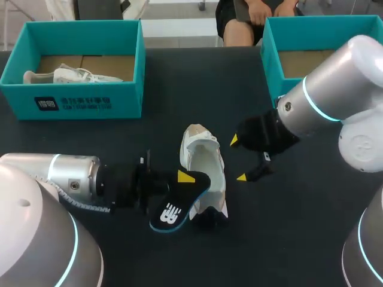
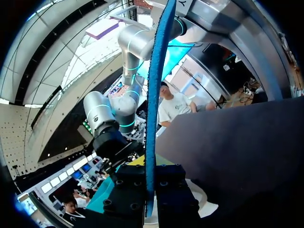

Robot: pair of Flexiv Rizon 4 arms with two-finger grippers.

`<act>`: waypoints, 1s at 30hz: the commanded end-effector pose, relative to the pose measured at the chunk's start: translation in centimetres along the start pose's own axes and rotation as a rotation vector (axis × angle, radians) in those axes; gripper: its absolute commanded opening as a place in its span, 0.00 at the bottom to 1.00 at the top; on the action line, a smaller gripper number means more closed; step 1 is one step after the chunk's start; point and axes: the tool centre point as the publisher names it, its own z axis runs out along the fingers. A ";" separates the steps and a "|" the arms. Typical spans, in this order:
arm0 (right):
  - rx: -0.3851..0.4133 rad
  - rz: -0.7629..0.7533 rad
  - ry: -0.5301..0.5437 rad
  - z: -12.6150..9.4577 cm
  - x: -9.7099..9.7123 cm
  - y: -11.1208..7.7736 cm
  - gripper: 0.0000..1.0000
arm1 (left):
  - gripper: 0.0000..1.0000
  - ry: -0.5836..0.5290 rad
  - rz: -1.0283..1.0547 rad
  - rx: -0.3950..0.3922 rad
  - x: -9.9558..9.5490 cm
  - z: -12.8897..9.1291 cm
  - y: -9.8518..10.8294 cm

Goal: Take the shoe out of the shoebox, open the shoe tongue, remove and reinsert the insole, then place the shoe into the shoebox

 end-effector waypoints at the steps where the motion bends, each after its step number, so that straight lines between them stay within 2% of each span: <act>1: 0.005 0.017 -0.005 0.8 0.0 0.5 1.00 | 0.00 -0.009 0.004 -0.006 -0.1 0.0 -0.2; 6: -0.013 0.054 -0.001 1.0 0.3 0.9 1.00 | 0.00 -0.016 0.011 -0.008 -0.4 0.2 0.1; 10: 0.012 0.068 -0.013 1.1 0.4 0.9 1.00 | 0.00 -0.017 0.014 -0.004 -0.9 0.7 0.6; 18: 0.012 0.068 -0.013 1.1 0.4 0.9 1.00 | 0.00 -0.015 -0.001 0.012 -1.0 2.2 1.2; 25: 0.012 0.068 -0.013 1.1 0.4 0.9 1.00 | 0.00 0.008 -0.048 0.004 0.1 3.0 3.1; 30: 0.012 0.068 -0.013 1.1 0.4 0.9 1.00 | 0.00 0.002 -0.072 0.014 0.6 3.1 3.6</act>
